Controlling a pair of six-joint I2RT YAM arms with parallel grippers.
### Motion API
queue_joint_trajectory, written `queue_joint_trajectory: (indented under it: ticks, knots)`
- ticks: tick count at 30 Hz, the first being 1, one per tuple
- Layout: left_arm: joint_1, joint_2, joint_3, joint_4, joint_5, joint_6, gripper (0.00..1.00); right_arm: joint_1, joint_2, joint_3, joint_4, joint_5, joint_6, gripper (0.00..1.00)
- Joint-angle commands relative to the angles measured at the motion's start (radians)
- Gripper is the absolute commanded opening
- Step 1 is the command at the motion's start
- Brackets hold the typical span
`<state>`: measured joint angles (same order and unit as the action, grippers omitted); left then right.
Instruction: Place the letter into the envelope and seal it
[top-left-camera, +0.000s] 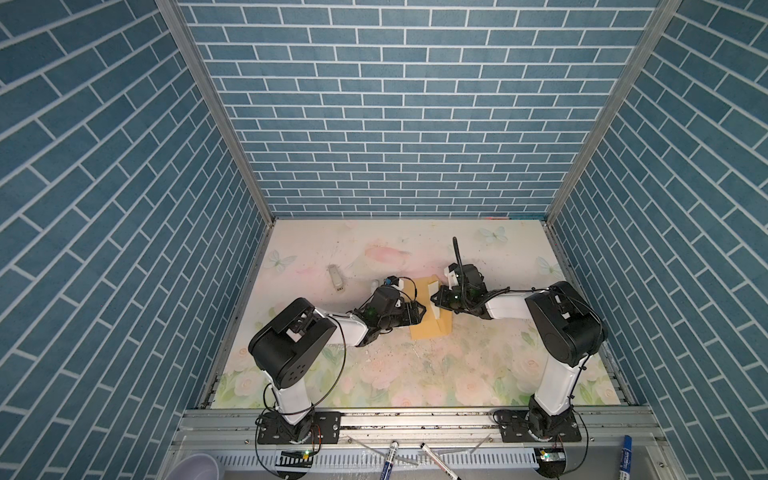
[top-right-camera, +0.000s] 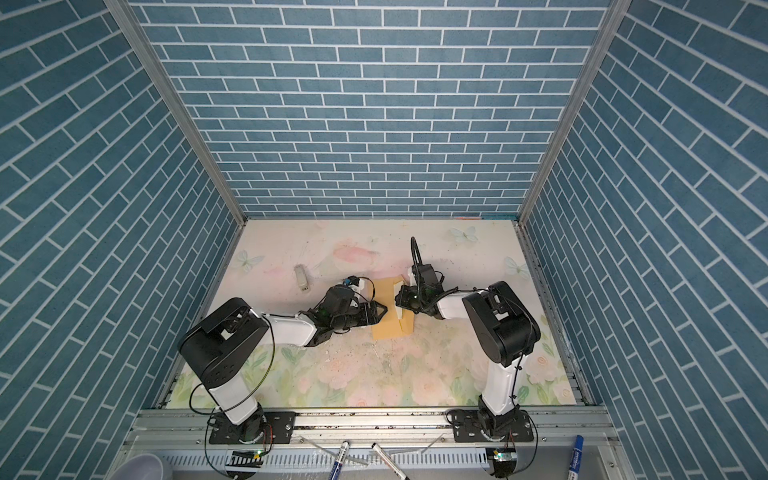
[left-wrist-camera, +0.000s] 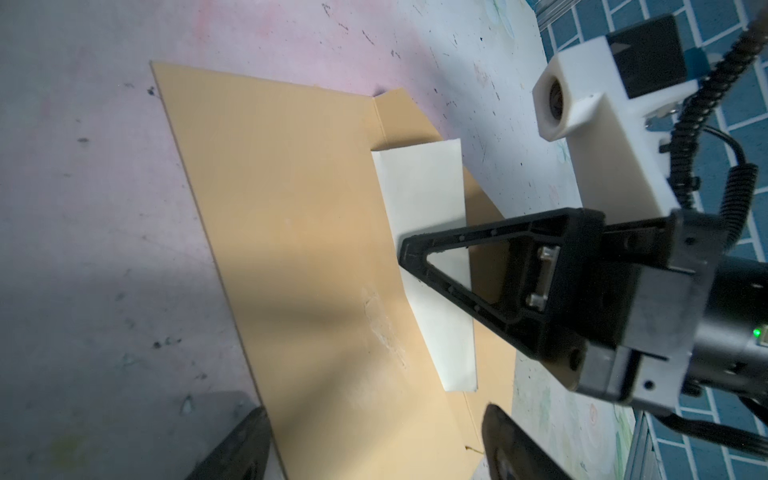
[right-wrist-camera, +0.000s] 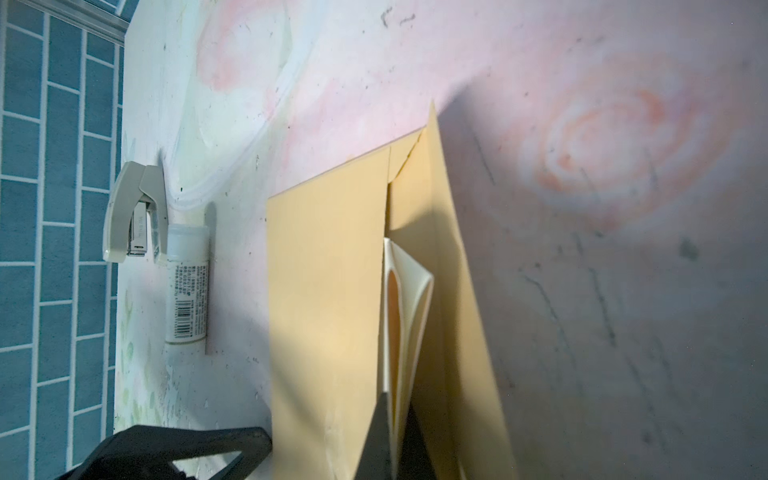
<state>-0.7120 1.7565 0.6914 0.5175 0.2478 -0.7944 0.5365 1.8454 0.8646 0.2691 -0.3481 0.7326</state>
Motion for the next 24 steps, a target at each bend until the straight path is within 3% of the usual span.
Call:
queue_joint_trajectory:
  ticks: [1, 3, 13, 24]
  knots:
    - [-0.004, 0.026, 0.002, -0.051, 0.000, -0.001, 0.81, 0.000, -0.050, 0.056, -0.092, 0.025, -0.028, 0.03]
    - [-0.004, 0.023, 0.002, -0.052, 0.001, -0.001, 0.81, 0.000, -0.066, 0.070, -0.128, 0.036, -0.043, 0.15]
    - [-0.004, -0.003, 0.002, -0.063, 0.001, 0.008, 0.81, 0.001, -0.148, 0.165, -0.357, 0.111, -0.119, 0.46]
    - [-0.001, -0.024, 0.077, -0.141, -0.015, 0.060, 0.81, 0.001, -0.166, 0.189, -0.466, 0.186, -0.159, 0.55]
